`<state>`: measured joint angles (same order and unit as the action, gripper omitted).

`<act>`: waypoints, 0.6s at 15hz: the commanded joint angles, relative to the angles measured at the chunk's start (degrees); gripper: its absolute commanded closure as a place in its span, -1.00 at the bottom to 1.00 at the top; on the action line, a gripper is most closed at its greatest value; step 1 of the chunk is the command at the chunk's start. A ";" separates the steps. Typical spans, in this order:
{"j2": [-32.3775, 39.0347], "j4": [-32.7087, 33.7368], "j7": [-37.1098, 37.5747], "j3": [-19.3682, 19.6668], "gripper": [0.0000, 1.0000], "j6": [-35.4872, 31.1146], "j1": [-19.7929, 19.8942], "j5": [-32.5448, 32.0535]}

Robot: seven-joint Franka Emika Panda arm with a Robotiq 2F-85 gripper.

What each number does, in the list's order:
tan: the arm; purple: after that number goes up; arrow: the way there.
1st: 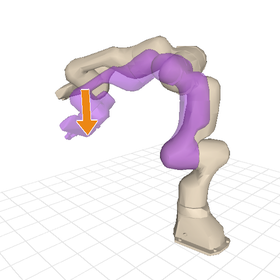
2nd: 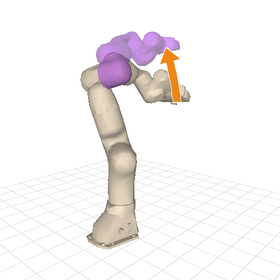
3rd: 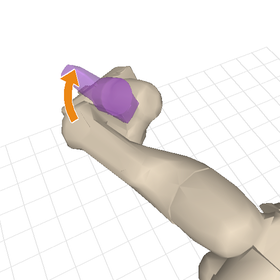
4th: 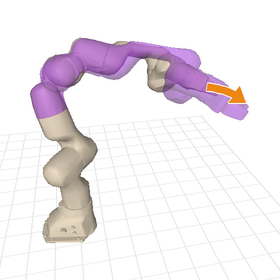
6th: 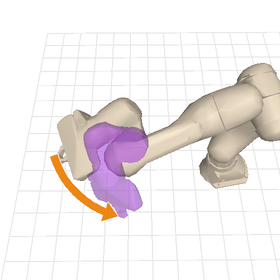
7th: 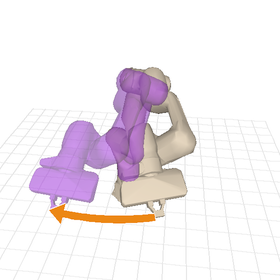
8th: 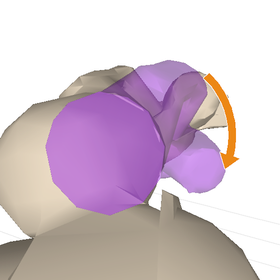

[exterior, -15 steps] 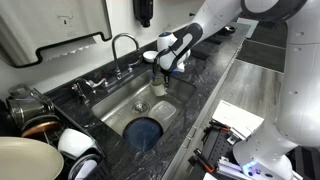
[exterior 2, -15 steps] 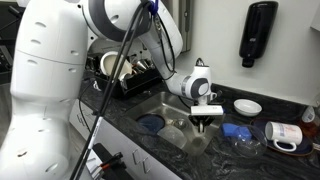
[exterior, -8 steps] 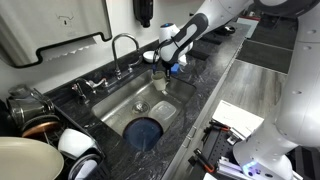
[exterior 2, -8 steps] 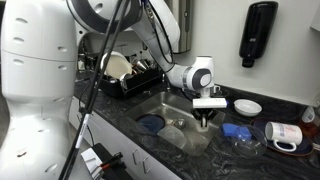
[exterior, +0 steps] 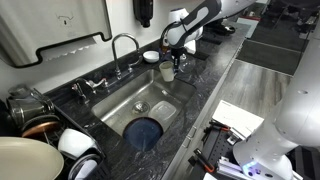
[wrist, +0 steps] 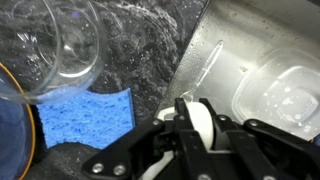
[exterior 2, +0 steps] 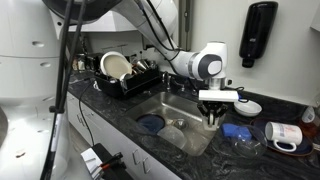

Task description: Remove the cup from the sink

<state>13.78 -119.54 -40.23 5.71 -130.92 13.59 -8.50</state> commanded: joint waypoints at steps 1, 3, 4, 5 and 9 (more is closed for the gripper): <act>-3.77 -0.98 -1.14 1.88 0.91 3.33 1.42 1.90; -4.57 -1.38 -0.54 3.54 0.91 4.10 2.15 2.30; -4.83 -1.66 -0.12 4.47 0.91 4.49 2.65 2.45; -5.04 -1.91 0.27 5.35 0.91 4.67 3.11 2.52; -5.00 -3.36 1.13 8.53 0.91 4.57 5.37 3.33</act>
<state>10.79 -121.02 -39.64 13.05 -127.05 17.25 -6.09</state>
